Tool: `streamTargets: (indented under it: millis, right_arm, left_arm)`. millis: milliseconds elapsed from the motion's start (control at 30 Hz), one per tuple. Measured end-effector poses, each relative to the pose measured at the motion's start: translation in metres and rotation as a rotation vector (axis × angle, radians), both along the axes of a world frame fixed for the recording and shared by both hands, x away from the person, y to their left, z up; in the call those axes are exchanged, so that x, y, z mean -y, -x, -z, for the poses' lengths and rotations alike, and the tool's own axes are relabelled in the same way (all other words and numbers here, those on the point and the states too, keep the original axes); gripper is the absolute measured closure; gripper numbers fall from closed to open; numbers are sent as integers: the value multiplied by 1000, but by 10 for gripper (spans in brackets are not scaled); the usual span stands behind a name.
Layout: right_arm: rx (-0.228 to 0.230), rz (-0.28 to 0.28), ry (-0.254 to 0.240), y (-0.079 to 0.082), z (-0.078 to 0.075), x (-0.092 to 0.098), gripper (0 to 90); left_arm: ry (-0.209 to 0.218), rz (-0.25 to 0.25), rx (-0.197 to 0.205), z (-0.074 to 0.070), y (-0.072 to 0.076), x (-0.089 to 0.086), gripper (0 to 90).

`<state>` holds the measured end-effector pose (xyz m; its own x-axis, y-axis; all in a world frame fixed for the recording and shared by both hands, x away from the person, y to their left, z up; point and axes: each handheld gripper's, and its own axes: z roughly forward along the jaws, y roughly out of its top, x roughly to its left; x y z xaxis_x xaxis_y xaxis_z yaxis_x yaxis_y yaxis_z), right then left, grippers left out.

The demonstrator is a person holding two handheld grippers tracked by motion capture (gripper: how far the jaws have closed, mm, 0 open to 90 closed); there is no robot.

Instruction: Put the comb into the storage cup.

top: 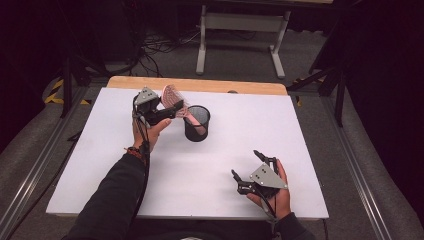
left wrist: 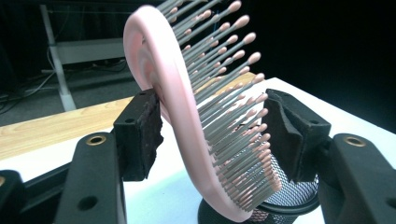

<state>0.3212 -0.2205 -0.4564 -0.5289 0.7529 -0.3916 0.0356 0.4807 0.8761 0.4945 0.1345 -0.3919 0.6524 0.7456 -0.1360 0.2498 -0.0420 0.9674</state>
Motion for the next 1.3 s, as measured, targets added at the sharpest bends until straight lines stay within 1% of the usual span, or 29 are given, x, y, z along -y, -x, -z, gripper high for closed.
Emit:
streamTargets:
  millis: [133,267,367,400,433,500,567,633,667,733,767,800,967,1033,1067,1167,1267,1300]
  right_arm:
    - [0,-1,2,0,0,0,93]
    - [-1,-1,1,-1,0,0,93]
    - [-1,-1,0,-1,0,1,93]
    - [0,-1,-1,0,0,1,92]
    - [0,-1,-1,0,0,1,93]
    - [-1,-1,-1,0,0,1,92]
    - [1,0,-1,0,0,1,92]
    - [5,0,-5,0,-1,1,93]
    - [9,0,-7,0,-1,1,93]
    - [11,0,-6,1,-1,2,93]
    - [10,0,-6,1,-1,1,93]
    - [9,0,-7,0,-1,1,92]
    - [13,4,-13,0,-1,2,90]
    - [11,6,-9,0,-1,2,89]
    - [12,6,-11,0,-1,2,89]
    - [14,6,-13,1,-1,2,89]
    - [15,4,-13,1,-1,2,89]
    - [16,4,-13,1,-1,2,89]
  left_arm:
    - [1,-1,1,-1,0,-1,378]
    - [-16,-8,-6,-1,0,0,303]
    - [-11,3,-14,0,-1,-1,271]
    - [-10,0,-14,0,-1,-1,229]
    - [-13,-3,-6,-1,-1,-1,225]
    - [-4,0,7,-3,1,-2,223]
    - [-5,-2,28,-6,3,-2,218]
    - [-11,2,40,-8,4,-3,201]
    - [-23,-5,47,-9,4,-3,199]
    - [-33,-8,54,-11,5,-3,179]
    - [-51,-23,57,-12,6,-3,174]
    - [-58,-28,61,-12,6,-3,167]
    - [-67,-20,68,-15,7,-4,110]
    - [-81,-14,73,-17,8,-4,95]
    - [-81,-14,73,-17,8,-4,68]
    - [-93,-6,86,-20,9,-7,62]
    - [-94,0,96,-23,11,-8,53]
    - [-102,4,100,-24,12,-9,50]
